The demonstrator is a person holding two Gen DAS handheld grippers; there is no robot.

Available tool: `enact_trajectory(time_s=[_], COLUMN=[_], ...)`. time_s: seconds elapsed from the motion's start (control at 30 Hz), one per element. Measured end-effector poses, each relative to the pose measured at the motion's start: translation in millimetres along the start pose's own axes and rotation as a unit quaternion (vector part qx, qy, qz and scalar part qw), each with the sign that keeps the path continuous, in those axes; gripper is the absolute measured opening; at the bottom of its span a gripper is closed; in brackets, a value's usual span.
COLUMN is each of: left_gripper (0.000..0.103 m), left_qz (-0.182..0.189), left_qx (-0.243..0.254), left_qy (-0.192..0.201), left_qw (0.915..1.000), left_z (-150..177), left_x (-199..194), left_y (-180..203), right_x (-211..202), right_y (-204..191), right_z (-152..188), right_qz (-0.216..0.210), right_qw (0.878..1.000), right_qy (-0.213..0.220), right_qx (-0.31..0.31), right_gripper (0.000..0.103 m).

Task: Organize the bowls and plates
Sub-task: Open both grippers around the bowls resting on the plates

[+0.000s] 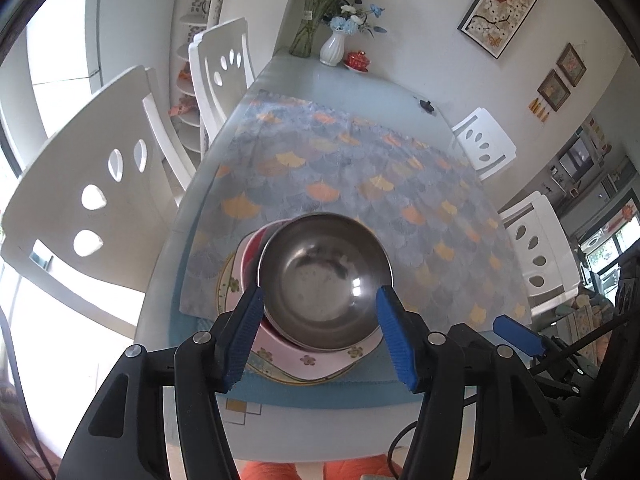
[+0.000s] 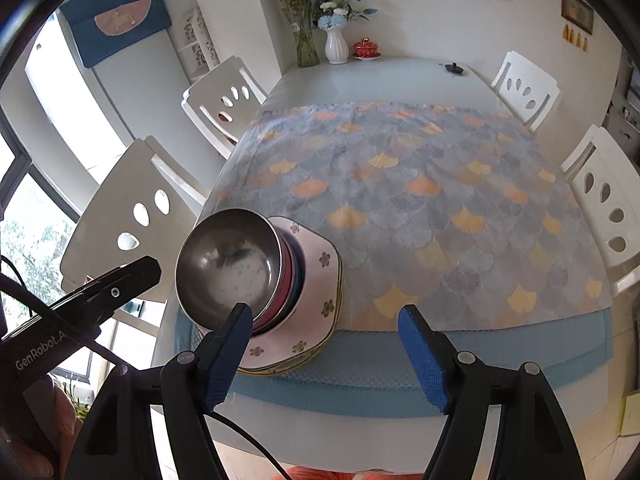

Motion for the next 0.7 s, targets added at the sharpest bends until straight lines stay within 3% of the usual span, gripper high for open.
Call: enact_trajectory(time_s=[0.37, 0.7], left_gripper=[0.056, 0.056], left_qz=[-0.003, 0.001], left_qx=[-0.001, -0.008], left_qy=[-0.011, 0.003], left_qw=[0.9999, 1.0], left_z=[-0.1, -4.8], left_x=[6.8, -0.6], left_y=[-4.5, -11.0], right_x=[8.9, 12.2], right_y=[-3.4, -6.2], right_z=[-1.3, -5.5], right_qz=[-0.009, -0.013], right_qw=[1.0, 1.0], right_qy=[-0.014, -0.019], right_qx=[0.005, 0.007], right_gripper=[0.073, 0.073])
Point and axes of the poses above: each gripper's, at about its wrist camera, not at the fingertips, and x roughly the way its jaws point, y to its right, z to its underside, the point moved 6 cm from there along x, roughly the way its jaws point, and after that the axes turned 15 degrees about -y, right-handed, at the moved point
